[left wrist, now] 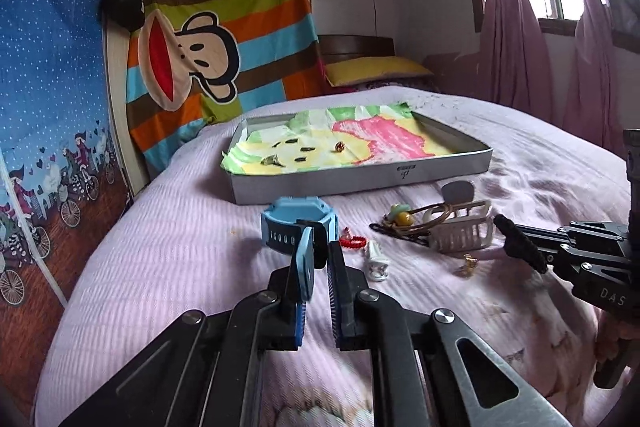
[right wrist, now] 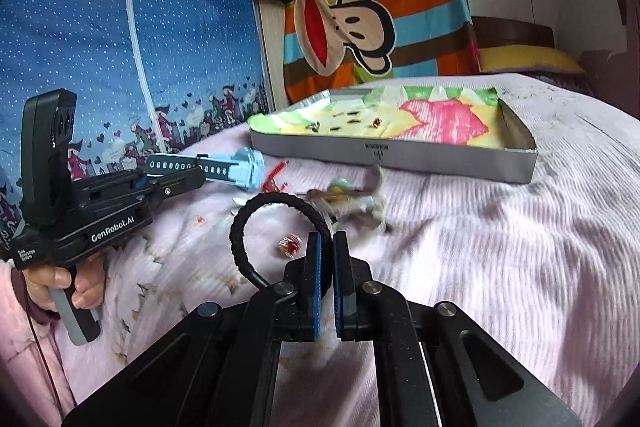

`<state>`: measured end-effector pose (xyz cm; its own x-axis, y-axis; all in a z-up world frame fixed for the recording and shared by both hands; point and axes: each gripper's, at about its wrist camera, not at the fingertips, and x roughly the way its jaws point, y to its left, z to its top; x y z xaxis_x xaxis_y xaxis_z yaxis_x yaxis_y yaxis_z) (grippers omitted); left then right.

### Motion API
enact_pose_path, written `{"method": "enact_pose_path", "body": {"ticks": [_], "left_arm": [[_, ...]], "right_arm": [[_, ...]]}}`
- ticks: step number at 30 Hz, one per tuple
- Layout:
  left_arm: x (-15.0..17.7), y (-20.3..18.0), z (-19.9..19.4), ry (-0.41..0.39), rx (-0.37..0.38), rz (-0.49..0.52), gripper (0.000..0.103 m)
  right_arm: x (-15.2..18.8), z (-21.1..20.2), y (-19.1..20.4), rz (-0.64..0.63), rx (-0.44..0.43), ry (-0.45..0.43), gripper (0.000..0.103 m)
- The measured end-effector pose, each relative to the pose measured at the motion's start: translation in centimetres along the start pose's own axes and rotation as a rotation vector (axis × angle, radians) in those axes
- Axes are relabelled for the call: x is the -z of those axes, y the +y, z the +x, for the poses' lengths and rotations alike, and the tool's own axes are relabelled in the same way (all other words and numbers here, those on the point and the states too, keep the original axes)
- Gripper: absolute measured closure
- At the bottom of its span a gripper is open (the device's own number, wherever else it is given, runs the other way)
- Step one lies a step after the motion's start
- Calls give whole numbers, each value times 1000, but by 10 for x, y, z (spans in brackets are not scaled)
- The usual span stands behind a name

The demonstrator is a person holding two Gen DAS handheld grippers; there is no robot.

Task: Organize jewelry
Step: 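Grasp the blue watch with the left tool while the right tool grasps the black hair tie, then carry the watch and hair tie into the silver tray and open both tools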

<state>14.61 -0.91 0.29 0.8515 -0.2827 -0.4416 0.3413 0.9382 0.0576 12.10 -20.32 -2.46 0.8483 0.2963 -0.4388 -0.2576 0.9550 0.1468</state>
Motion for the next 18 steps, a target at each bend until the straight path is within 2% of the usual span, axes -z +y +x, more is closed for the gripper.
{"method": "enact_pose_path", "body": {"ticks": [7,18], "left_arm": [[-5,-5,-7,-26,2,3,94],[8,-3,-21,-31,-9,-38,94]], "right_arm": [[-4,-4,4,-17,-5,-19,98],[-3,-7,4,-12,-15,-20,98]]}}
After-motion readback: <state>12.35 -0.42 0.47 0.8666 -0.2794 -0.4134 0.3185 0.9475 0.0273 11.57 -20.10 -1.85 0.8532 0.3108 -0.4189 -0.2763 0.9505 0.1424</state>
